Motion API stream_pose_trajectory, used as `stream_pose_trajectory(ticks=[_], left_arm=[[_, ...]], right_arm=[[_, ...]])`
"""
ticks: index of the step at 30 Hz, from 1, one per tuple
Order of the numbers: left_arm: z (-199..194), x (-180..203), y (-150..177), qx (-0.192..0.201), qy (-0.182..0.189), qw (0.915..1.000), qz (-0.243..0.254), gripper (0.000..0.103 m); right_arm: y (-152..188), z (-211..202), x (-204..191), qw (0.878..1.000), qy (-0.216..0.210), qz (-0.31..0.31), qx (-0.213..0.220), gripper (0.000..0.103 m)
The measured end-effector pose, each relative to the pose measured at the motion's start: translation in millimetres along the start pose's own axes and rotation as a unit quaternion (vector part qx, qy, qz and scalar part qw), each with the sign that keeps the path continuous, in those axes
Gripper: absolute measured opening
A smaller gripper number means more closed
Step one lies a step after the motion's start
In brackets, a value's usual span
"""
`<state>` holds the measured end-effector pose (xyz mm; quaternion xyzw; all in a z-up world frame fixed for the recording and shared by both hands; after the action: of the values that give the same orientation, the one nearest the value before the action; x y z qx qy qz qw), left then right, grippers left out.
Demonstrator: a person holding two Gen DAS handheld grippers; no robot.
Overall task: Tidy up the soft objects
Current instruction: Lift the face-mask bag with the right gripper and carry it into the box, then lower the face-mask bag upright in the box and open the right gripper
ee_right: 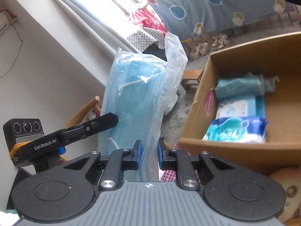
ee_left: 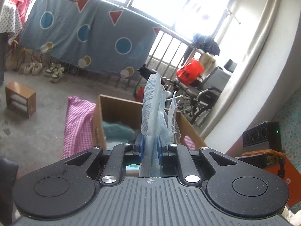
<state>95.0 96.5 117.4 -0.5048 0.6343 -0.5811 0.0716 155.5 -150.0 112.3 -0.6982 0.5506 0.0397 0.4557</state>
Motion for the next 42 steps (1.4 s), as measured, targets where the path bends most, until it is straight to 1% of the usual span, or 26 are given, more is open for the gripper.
stream_pose_trajectory(ticks=[4,7,8,10,11,15,17,20,22,25,27,29,31,33,34,36,37,38,40,42], left_arm=[[68.6,13.6,-26.3,-0.018,0.025,0.9995,0.008,0.013],[130.1,14.5,-36.9,-0.048,0.036,0.9982,-0.005,0.013],[150.6,14.1,-38.5,-0.059,0.037,0.9976,-0.008,0.013],[193.7,13.2,-38.9,-0.087,0.023,0.9958,-0.015,0.013],[212.3,11.4,-37.1,-0.102,0.024,0.9943,-0.022,0.014],[278.0,0.1,-23.3,-0.166,0.024,0.9841,-0.058,0.014],[302.0,-7.9,-13.7,-0.195,0.024,0.9776,-0.075,0.014],[332.5,-15.8,-0.4,-0.229,0.019,0.9685,-0.095,0.014],[347.2,-20.5,5.8,-0.246,0.015,0.9632,-0.107,0.014],[360.3,-24.3,10.7,-0.261,0.005,0.9587,-0.113,0.014],[367.7,-25.1,13.1,-0.268,-0.007,0.9571,-0.111,0.015],[373.0,-26.9,17.6,-0.273,-0.015,0.9555,-0.112,0.015],[379.1,-29.0,23.6,-0.285,-0.022,0.9509,-0.119,0.016],[384.4,-30.6,28.0,-0.290,-0.031,0.9491,-0.120,0.017],[385.1,-31.2,30.2,-0.292,-0.036,0.9480,-0.121,0.019],[386.2,-33.6,31.6,-0.293,-0.041,0.9466,-0.128,0.026],[386.3,-34.5,32.6,-0.295,-0.041,0.9454,-0.133,0.033],[387.3,-35.2,33.9,-0.298,-0.043,0.9436,-0.137,0.038],[388.2,-35.6,36.1,-0.307,-0.049,0.9402,-0.139,0.042],[387.4,-34.9,34.0,-0.312,-0.052,0.9378,-0.144,0.050]], right_arm=[[-37.2,-28.0,43.8,0.999,0.029,0.013,0.031,0.019],[-62.5,-40.3,84.6,0.997,0.060,0.030,0.041,0.019],[-69.9,-42.3,98.7,0.996,0.071,0.038,0.040,0.019],[-82.0,-44.1,130.1,0.994,0.091,0.050,0.034,0.019],[-86.4,-44.2,144.4,0.993,0.104,0.056,0.029,0.019],[-99.5,-27.3,193.5,0.984,0.168,0.059,-0.005,0.019],[-101.7,-18.2,211.5,0.979,0.195,0.054,-0.021,0.019],[-102.3,-4.1,228.5,0.970,0.236,0.034,-0.042,0.020],[-101.7,-1.2,237.0,0.965,0.254,0.024,-0.054,0.020],[-101.9,0.8,241.5,0.957,0.283,0.002,-0.057,0.023],[-102.3,-3.0,242.3,0.953,0.297,-0.017,-0.047,0.024],[-104.1,-9.2,241.0,0.954,0.295,-0.028,-0.035,0.023],[-104.8,-16.4,239.4,0.954,0.298,-0.036,-0.022,0.023],[-105.2,-24.7,237.0,0.950,0.309,-0.048,-0.004,0.023],[-105.6,-28.0,237.8,0.951,0.304,-0.049,0.002,0.024],[-105.0,-35.4,238.1,0.953,0.298,-0.046,0.011,0.024],[-105.5,-39.2,240.0,0.955,0.294,-0.045,0.016,0.024],[-104.5,-42.9,239.8,0.955,0.291,-0.043,0.021,0.024],[-102.5,-50.3,239.1,0.958,0.283,-0.040,0.027,0.024],[-100.6,-58.1,237.9,0.960,0.275,-0.033,0.034,0.024]])
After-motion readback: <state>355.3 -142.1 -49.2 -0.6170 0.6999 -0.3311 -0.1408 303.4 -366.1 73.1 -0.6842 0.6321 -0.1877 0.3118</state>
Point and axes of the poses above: each gripper's, at about its wrist camera, not at the fingertips, and z roughly the way its jaws point, x to its right, y to its underside, the point moved 1 cm from there along z, roughly the way its jaws point, and after that the axes turned 12 degrees about y, right-handed, at the moved point
